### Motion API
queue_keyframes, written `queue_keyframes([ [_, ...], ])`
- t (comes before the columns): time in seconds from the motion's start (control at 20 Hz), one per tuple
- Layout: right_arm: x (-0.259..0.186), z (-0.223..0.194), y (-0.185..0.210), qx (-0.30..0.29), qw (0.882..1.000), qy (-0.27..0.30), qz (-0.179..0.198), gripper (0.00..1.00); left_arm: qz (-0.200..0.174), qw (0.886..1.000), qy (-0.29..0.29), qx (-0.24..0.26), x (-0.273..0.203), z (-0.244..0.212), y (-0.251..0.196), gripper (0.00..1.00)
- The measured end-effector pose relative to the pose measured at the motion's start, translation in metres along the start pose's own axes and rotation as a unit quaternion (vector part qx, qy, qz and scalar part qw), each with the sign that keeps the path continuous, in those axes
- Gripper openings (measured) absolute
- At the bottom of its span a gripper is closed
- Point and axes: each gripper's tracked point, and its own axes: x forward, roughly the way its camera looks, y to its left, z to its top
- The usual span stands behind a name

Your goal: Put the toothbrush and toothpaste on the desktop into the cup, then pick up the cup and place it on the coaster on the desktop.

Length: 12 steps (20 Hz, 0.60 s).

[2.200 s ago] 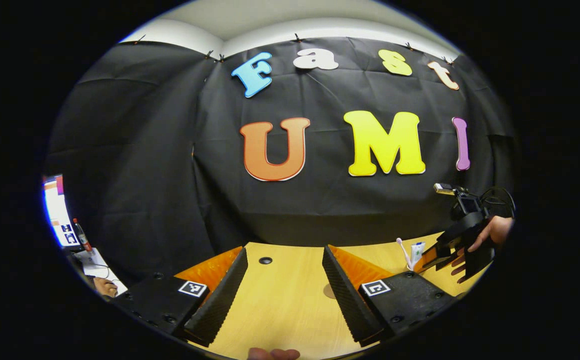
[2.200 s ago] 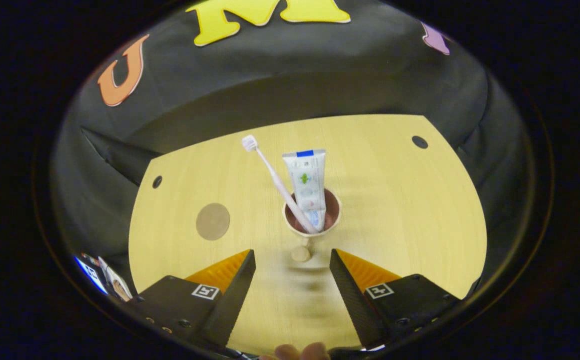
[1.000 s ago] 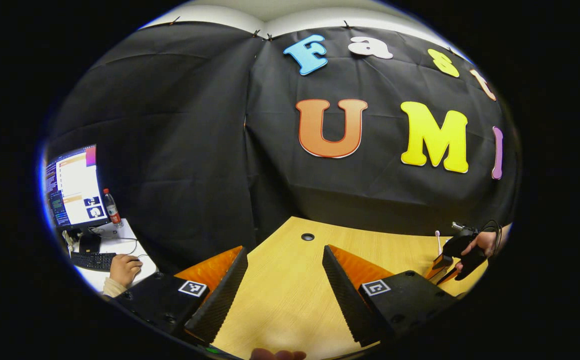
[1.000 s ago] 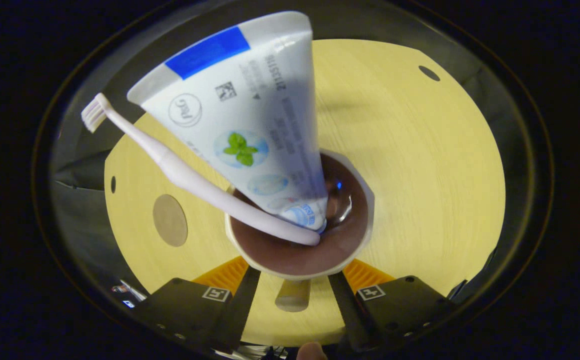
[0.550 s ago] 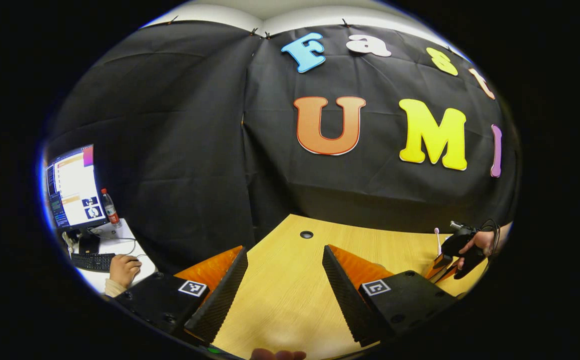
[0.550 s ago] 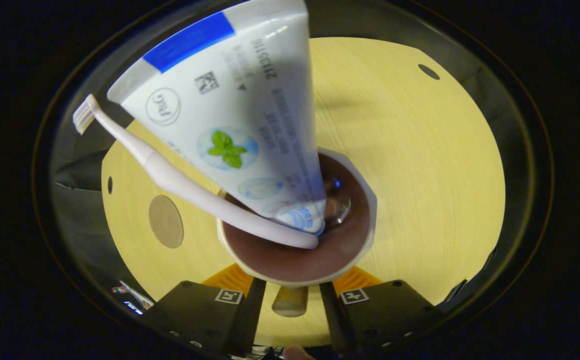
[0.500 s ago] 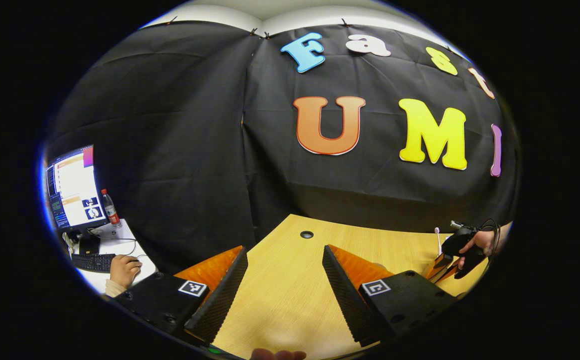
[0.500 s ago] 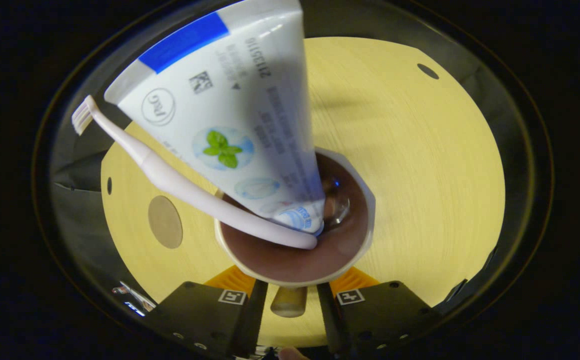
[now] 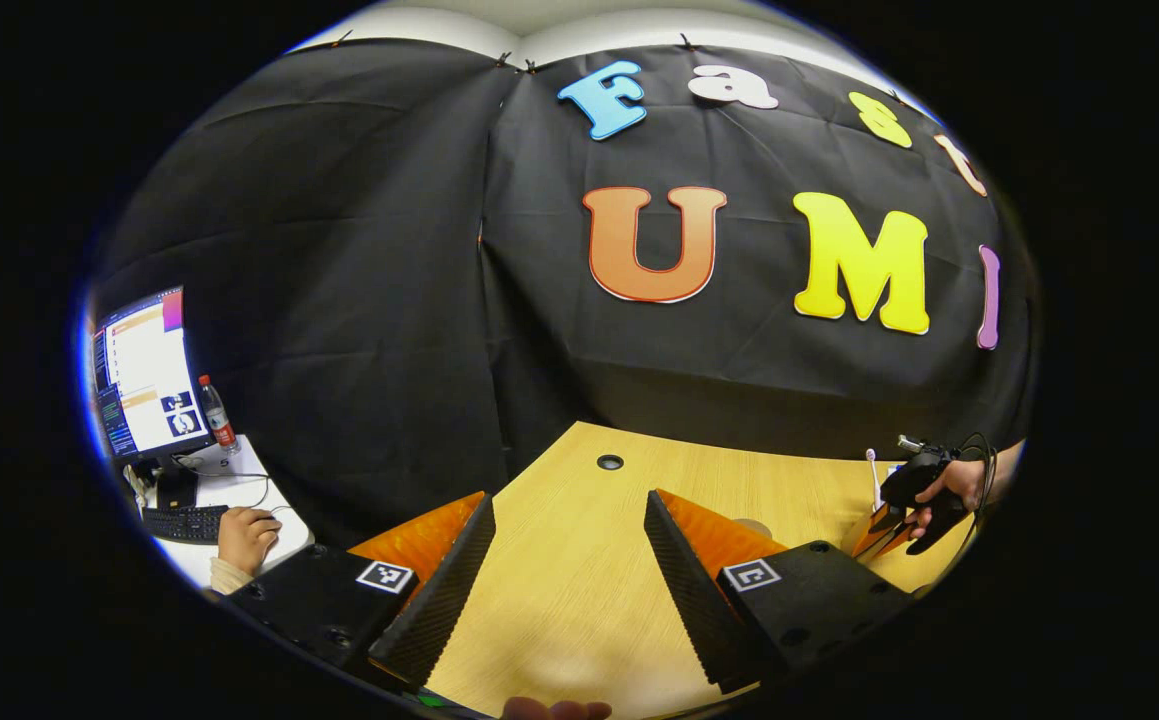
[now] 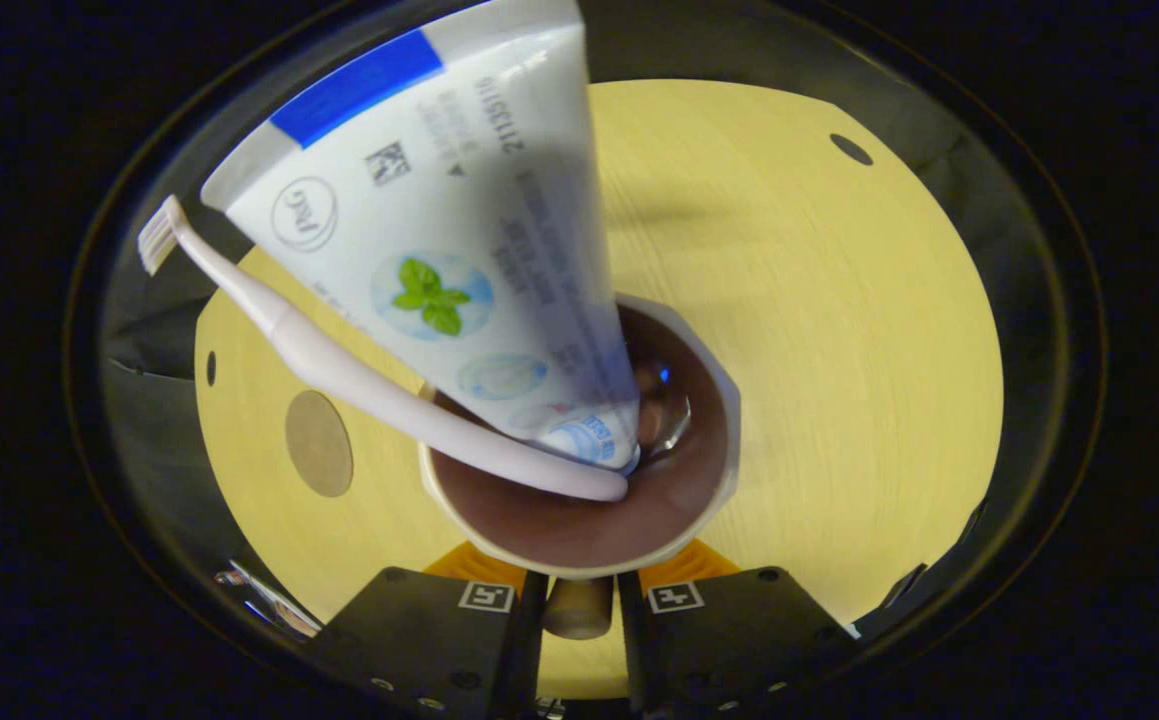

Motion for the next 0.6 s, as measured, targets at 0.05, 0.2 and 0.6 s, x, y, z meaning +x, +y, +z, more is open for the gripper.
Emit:
queue_keyframes([
  [0.05,-0.0007,0.0005,0.0,-0.001,1.0,-0.001,0.002,0.33,0.0,1.0,0.001,0.0,-0.0001,-0.0007,0.0003,0.96],
  [0.2,-0.0033,0.0047,-0.0024,-0.009,1.0,-0.018,0.0,0.3,0.0,1.0,0.0,-0.001,0.0004,-0.0011,-0.0001,0.96],
  [0.6,0.0002,0.004,-0.0061,-0.042,0.999,-0.035,0.0,0.27,-0.005,1.0,0.007,0.0,-0.0018,-0.0054,-0.0007,0.96],
])
